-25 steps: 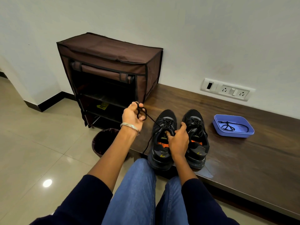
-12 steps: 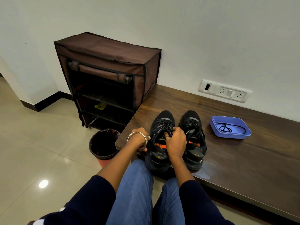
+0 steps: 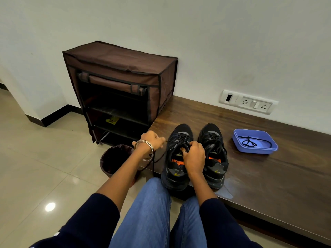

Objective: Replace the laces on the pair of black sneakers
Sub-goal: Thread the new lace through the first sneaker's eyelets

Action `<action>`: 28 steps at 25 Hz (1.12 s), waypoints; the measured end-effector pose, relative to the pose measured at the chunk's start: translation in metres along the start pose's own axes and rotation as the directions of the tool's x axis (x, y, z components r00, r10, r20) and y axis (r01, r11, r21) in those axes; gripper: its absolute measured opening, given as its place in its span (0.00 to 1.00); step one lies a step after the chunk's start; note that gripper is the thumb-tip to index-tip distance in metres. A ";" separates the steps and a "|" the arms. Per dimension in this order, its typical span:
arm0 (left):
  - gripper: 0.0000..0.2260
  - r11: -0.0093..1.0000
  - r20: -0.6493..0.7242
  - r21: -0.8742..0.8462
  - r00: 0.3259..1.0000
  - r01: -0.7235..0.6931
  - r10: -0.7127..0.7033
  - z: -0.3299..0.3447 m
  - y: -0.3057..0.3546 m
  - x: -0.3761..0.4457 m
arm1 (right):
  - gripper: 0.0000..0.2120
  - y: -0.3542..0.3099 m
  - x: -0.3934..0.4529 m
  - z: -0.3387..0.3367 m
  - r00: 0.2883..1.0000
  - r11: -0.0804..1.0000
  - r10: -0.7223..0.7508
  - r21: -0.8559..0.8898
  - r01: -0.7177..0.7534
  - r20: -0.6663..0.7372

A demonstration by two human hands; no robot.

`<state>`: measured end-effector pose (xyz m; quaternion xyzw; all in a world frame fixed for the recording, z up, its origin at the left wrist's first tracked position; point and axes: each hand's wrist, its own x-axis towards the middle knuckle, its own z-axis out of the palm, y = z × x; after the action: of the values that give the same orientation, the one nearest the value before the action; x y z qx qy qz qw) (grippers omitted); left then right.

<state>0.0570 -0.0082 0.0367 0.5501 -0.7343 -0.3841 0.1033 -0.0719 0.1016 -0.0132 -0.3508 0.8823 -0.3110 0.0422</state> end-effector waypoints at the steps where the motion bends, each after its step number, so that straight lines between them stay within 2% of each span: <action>1: 0.15 0.994 -0.010 -0.106 1.000 -0.019 0.018 -0.008 0.007 -0.002 | 0.22 0.001 0.004 -0.001 0.998 1.000 0.004 -0.006 -0.003 0.058; 4: 0.05 0.881 0.007 -0.467 0.996 -0.078 0.092 -0.030 0.033 -0.017 | 0.27 0.001 0.019 -0.014 0.956 0.998 0.057 0.006 -0.061 0.288; 5: 0.04 0.825 0.010 -0.558 0.994 -0.086 0.110 -0.038 0.043 -0.025 | 0.25 -0.001 0.024 -0.021 0.948 0.991 0.070 0.086 -0.102 0.310; 6: 0.06 0.776 0.025 -0.626 0.993 -0.073 0.114 -0.043 0.051 -0.032 | 0.21 -0.006 0.024 -0.030 0.955 0.958 0.075 0.245 -0.150 0.288; 8: 0.10 0.614 0.148 -0.788 0.979 0.032 0.138 -0.047 0.066 -0.042 | 0.07 -0.023 0.019 -0.049 0.978 0.776 0.062 0.606 -0.174 0.201; 9: 0.12 0.497 0.228 -0.861 0.957 0.113 0.177 -0.047 0.073 -0.045 | 0.06 -0.035 0.015 -0.059 0.975 0.664 0.029 0.725 -0.184 0.220; 10: 0.15 0.370 0.285 -0.910 0.931 0.188 0.228 -0.046 0.078 -0.047 | 0.11 -0.046 0.011 -0.067 0.956 0.573 -0.029 0.789 -0.222 0.291; 11: 0.18 0.260 0.313 -0.934 0.911 0.244 0.270 -0.044 0.083 -0.048 | 0.17 -0.054 0.007 -0.074 0.923 0.501 -0.090 0.818 -0.283 0.375; 13: 0.23 0.122 0.289 -0.957 0.915 0.264 0.283 -0.040 0.086 -0.042 | 0.22 -0.056 0.001 -0.085 0.857 0.402 -0.149 0.822 -0.403 0.493; 15: 0.27 0.012 0.227 -0.973 0.947 0.231 0.227 -0.039 0.081 -0.033 | 0.19 -0.045 0.001 -0.088 0.847 0.340 -0.130 0.826 -0.450 0.515; 17: 0.31 -0.102 0.185 -0.974 0.969 0.204 0.166 -0.040 0.068 -0.025 | 0.13 -0.027 0.005 -0.092 0.872 0.331 -0.049 0.832 -0.445 0.486; 19: 0.33 -0.219 0.135 -0.964 0.987 0.152 0.087 -0.038 0.053 -0.018 | 0.10 -0.010 0.010 -0.097 0.879 0.387 0.043 0.803 -0.453 0.476; 20: 0.32 -0.244 0.118 -0.961 0.992 0.126 0.049 -0.034 0.045 -0.014 | 0.10 -0.003 0.012 -0.100 0.881 0.419 0.080 0.786 -0.455 0.467; 21: 0.29 -0.214 0.108 -0.971 0.994 0.107 0.006 -0.029 0.037 -0.009 | 0.09 0.003 0.014 -0.101 0.888 0.436 0.109 0.781 -0.447 0.447; 22: 0.24 -0.113 0.115 -0.987 0.993 0.111 -0.030 -0.024 0.031 -0.006 | 0.09 0.006 0.016 -0.102 0.901 0.439 0.129 0.791 -0.426 0.414; 23: 0.23 0.069 0.137 -0.988 0.989 0.141 -0.058 -0.018 0.026 -0.004 | 0.08 0.007 0.017 -0.102 0.916 0.440 0.144 0.805 -0.398 0.374; 24: 0.26 0.313 0.165 -0.932 0.983 0.183 -0.081 -0.012 0.022 -0.004 | 0.06 0.006 0.018 -0.102 0.931 0.444 0.153 0.818 -0.365 0.332; 25: 0.29 0.559 0.179 -0.804 0.979 0.204 -0.100 -0.005 0.021 -0.006 | 0.05 0.002 0.018 -0.101 0.943 0.457 0.153 0.824 -0.334 0.297; 26: 0.30 0.762 0.146 -0.626 0.985 0.166 -0.095 0.000 0.021 -0.010 | 0.05 -0.003 0.018 -0.098 0.953 0.485 0.142 0.820 -0.303 0.268; 27: 0.27 0.900 0.043 -0.434 0.998 0.051 -0.036 0.005 0.023 -0.013 | 0.04 -0.010 0.017 -0.095 0.962 0.530 0.122 0.803 -0.271 0.244; 28: 0.22 0.958 -0.073 -0.266 0.993 -0.108 0.092 0.007 0.028 -0.016 | 0.04 -0.016 0.017 -0.090 0.971 0.590 0.093 0.774 -0.231 0.219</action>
<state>0.0391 0.0121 0.0553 0.5040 -0.6987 -0.4583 0.2184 -0.1013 0.1283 0.0706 -0.2363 0.6744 -0.6366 0.2900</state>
